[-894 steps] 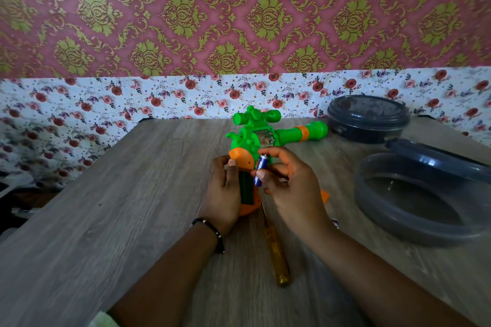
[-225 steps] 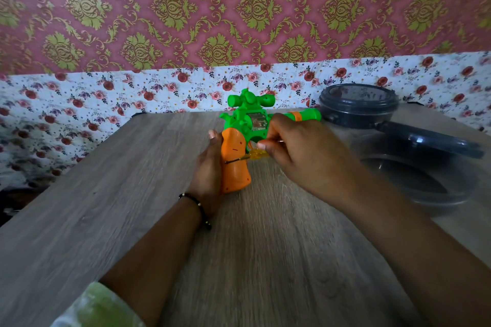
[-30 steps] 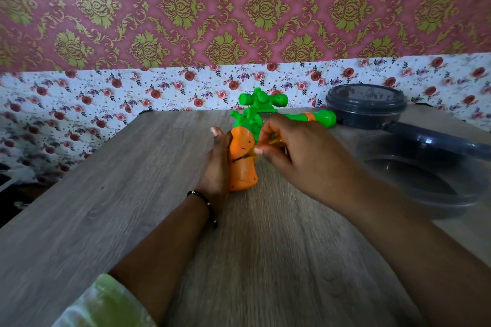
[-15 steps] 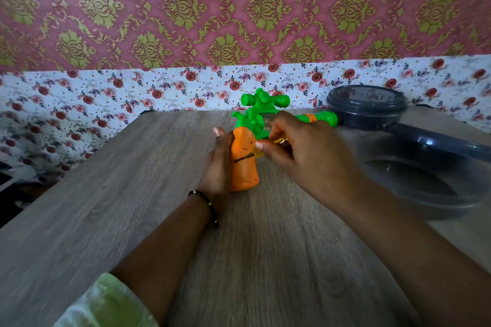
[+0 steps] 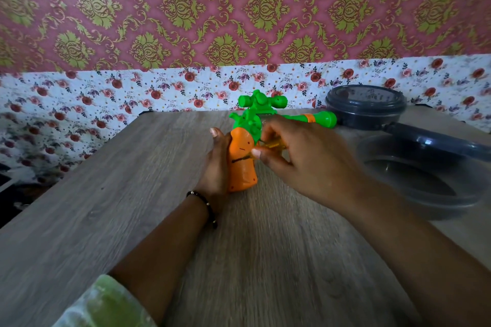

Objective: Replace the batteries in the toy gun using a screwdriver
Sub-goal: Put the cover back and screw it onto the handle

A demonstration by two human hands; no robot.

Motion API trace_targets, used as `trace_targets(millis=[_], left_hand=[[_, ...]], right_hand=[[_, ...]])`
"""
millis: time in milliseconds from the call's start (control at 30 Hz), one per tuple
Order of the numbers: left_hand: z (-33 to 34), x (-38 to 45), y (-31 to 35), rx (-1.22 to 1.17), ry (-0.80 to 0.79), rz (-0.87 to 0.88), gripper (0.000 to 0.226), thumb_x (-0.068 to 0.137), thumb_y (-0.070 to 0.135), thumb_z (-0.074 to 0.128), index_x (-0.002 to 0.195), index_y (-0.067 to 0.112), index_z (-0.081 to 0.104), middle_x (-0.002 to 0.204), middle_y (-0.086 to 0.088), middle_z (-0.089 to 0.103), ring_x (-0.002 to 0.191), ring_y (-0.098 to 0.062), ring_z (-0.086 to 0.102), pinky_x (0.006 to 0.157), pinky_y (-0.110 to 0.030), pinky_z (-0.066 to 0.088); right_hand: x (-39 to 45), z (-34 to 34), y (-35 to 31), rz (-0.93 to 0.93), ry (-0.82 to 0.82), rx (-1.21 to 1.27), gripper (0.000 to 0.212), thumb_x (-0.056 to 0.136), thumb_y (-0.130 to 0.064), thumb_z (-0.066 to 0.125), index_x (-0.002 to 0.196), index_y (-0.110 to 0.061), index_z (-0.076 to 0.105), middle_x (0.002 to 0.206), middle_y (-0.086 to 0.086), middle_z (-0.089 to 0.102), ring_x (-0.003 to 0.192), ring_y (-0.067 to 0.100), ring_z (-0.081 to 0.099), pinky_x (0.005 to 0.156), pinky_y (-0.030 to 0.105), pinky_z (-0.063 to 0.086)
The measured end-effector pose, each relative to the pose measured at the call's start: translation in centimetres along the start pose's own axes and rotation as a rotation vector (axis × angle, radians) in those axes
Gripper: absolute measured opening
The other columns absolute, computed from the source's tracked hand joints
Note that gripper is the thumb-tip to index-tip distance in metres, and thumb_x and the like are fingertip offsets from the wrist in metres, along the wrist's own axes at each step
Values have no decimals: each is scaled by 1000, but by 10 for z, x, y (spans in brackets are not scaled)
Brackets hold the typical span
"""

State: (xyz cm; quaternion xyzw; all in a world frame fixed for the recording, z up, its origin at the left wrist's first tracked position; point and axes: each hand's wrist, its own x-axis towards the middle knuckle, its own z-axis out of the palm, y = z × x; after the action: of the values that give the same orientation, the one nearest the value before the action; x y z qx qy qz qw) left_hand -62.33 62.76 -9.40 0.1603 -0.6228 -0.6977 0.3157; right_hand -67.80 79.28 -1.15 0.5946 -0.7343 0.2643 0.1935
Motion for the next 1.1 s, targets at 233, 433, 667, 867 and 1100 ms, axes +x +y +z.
trace_targets(millis=[233,433,667,867,1100], left_hand=[[5,-6,7,24,28,-2,91,79,81,19,132,18,59,129,-13,65,123,-31,60,105,-60,43],[5,-7,7,-46,18,-23,80,90,70,7,123,24,63,123,-8,70,120,-27,63,105,-51,46],[3,-4,6,-44,12,-33,86,87,75,8,138,22,54,129,-7,66,123,-26,61,104,-50,48],[3,-7,8,-73,-6,-22,100,73,85,20,139,17,52,131,-13,64,124,-29,60,109,-56,41],[2,-5,7,-70,10,-34,94,80,83,15,140,22,52,133,-9,64,125,-28,59,108,-58,42]], right_hand=[[3,-1,4,-15,-20,50,16,85,-33,61,87,-17,58,70,-5,53,63,15,47,59,31,40],[-1,3,-5,-24,51,-13,24,85,-41,55,91,-18,54,75,2,62,70,24,59,56,32,43],[2,-2,2,59,-74,84,19,85,-37,58,98,-23,53,83,-5,62,76,18,56,64,31,43],[-1,0,-6,70,87,-117,43,84,-60,39,68,-21,48,48,-7,31,53,16,39,44,22,22],[2,-2,-1,17,-92,187,14,84,-26,59,96,-22,53,89,-5,60,73,14,50,66,35,46]])
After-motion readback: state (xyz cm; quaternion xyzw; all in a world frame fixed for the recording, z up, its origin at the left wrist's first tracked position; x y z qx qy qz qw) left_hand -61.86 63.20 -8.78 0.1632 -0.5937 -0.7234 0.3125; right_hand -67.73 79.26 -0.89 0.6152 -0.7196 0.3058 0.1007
